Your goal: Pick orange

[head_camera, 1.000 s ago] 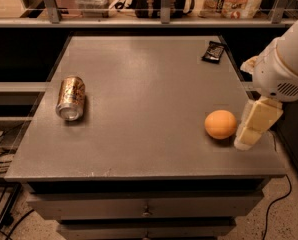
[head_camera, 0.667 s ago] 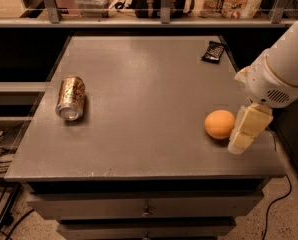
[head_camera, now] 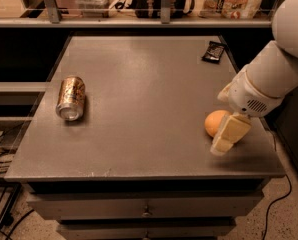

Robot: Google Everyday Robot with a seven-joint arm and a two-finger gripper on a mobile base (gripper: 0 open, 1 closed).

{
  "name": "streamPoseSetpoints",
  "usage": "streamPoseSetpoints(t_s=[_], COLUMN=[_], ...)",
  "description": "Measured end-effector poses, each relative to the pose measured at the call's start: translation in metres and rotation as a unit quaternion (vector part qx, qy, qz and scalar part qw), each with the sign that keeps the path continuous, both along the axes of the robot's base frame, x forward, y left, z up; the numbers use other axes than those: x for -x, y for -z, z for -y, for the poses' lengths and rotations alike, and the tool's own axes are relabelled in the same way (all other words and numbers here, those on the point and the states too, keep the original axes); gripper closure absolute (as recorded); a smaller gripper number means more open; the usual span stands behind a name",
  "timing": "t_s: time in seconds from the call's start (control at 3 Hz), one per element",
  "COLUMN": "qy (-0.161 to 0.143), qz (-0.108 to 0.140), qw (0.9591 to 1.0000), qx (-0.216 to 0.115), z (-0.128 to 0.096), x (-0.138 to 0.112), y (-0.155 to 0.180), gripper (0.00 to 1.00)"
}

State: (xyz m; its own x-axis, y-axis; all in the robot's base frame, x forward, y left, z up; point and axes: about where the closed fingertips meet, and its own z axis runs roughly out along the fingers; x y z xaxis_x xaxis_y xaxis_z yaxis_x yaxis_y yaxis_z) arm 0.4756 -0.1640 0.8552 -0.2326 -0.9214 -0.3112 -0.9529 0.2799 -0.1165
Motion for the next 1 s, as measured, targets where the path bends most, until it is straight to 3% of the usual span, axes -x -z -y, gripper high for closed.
streamPoseSetpoints(t_s=[0.67, 1.0], qy=[0.009, 0.009], qz=[-0.014, 0.001], qw=[0.9999, 0.9999], qx=[-0.003, -0.009], z=[0.002, -0.002], x=[0.002, -0.008], y=[0.007, -0.023], gripper=[0.65, 0.88])
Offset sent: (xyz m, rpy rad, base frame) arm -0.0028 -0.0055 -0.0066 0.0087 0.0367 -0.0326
